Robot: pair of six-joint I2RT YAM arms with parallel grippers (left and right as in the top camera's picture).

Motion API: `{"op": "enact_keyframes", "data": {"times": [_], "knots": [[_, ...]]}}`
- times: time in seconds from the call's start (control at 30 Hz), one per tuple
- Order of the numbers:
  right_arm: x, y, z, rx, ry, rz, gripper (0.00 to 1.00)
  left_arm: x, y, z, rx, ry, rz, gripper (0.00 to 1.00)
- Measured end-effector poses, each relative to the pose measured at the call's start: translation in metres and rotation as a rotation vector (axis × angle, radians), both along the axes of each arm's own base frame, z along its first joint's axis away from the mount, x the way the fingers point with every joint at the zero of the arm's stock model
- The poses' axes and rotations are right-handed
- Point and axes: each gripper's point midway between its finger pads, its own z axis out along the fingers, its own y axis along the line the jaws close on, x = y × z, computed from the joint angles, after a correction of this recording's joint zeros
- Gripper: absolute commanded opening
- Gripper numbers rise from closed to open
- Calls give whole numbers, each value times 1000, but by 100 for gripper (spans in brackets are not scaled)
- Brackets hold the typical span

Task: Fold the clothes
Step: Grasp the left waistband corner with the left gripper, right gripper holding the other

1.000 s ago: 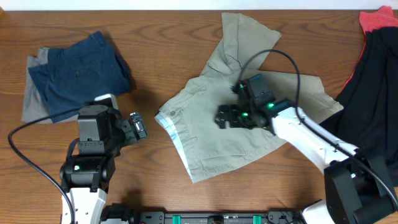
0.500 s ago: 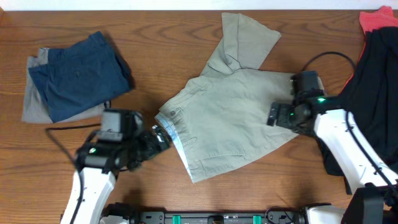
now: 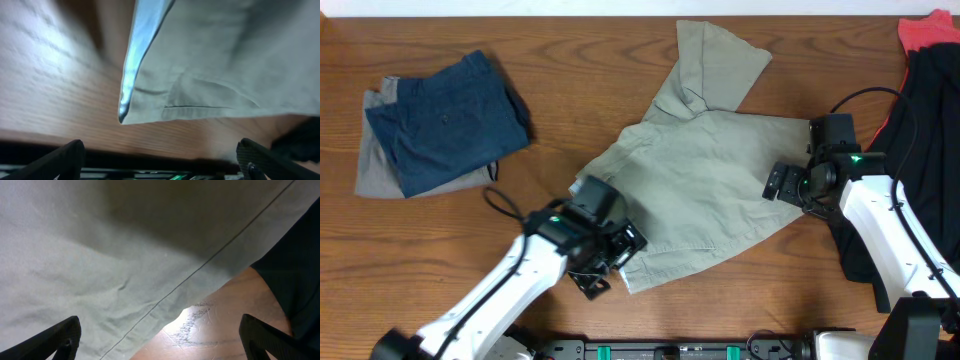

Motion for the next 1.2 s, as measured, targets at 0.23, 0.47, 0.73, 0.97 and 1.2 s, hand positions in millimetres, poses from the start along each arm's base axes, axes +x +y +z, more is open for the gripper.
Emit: {"op": "enact_keyframes", "data": {"times": [0.23, 0.47, 0.73, 0.97, 1.2], "knots": [[-1, 0, 0, -1, 4, 4, 99, -29, -14, -27, 117, 196, 122, 98], [-1, 0, 0, -2, 5, 9, 99, -28, -26, -36, 142, 207, 195, 98], [-1, 0, 0, -5, 5, 19, 99, -23, -24, -47, 189, 209, 268, 93], [-2, 0, 0, -5, 10, 19, 99, -18, -35, -53, 183, 164, 273, 69], [-4, 0, -1, -5, 16, 19, 99, -17, -26, -58, 233, 149, 285, 35]]}}
